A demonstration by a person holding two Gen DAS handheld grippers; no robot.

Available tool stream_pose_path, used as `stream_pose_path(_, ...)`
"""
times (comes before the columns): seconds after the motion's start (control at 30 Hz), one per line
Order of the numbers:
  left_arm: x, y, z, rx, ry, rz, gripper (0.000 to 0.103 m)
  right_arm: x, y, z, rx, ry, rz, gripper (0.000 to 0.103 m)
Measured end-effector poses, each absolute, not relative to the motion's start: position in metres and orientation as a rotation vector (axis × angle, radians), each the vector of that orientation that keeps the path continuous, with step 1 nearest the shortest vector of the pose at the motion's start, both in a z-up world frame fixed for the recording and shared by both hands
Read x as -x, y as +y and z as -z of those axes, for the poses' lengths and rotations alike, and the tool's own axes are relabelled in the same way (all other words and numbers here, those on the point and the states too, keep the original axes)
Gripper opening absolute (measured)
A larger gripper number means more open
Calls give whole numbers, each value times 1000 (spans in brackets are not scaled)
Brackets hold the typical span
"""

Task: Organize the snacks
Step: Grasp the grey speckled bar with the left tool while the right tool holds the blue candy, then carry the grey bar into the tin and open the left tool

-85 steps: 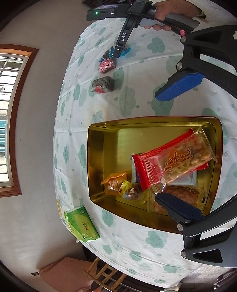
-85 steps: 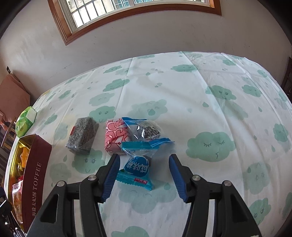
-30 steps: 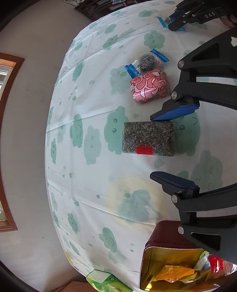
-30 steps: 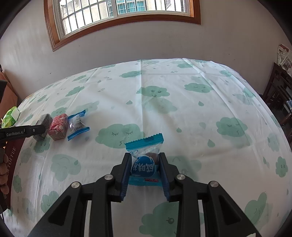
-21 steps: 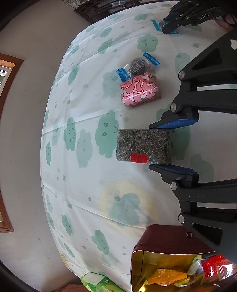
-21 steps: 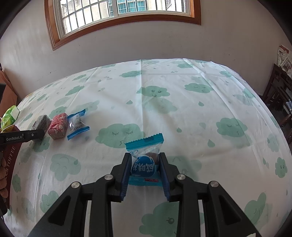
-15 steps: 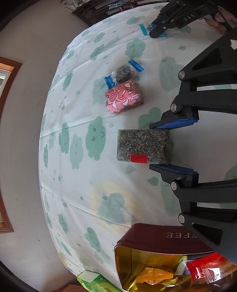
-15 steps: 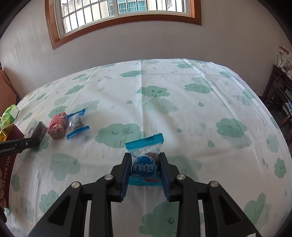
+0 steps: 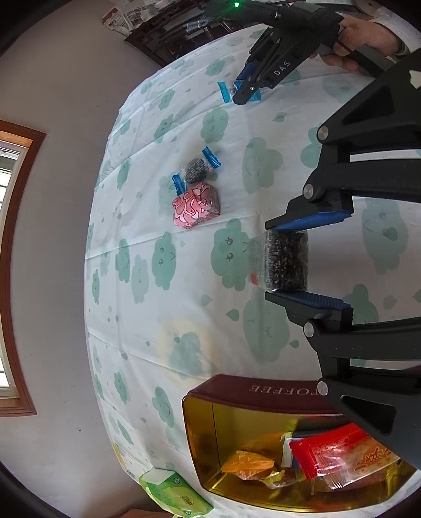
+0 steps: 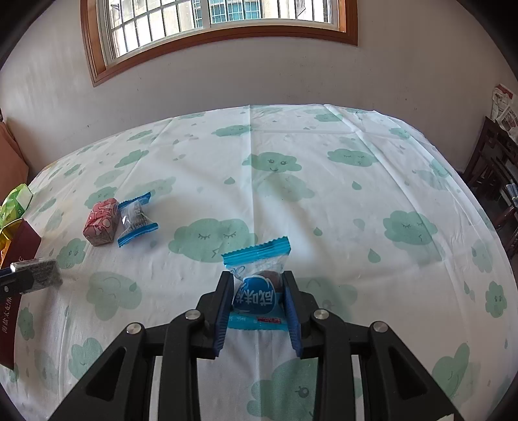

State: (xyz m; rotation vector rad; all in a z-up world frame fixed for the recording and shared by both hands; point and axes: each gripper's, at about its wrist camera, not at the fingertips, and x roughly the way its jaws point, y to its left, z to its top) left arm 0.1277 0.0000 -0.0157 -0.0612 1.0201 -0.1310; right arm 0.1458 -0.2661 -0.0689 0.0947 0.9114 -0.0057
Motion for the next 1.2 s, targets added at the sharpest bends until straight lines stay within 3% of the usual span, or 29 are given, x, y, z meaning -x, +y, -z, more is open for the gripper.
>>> stream_pose_path(0.83,-125,71,-37,77,944,69,31,-146,-266,69,-89,912,7,32)
stream_pose_path(1.2,-144,129,-26,80,953,-53,31,-146,-266,69,-87,913,8,32)
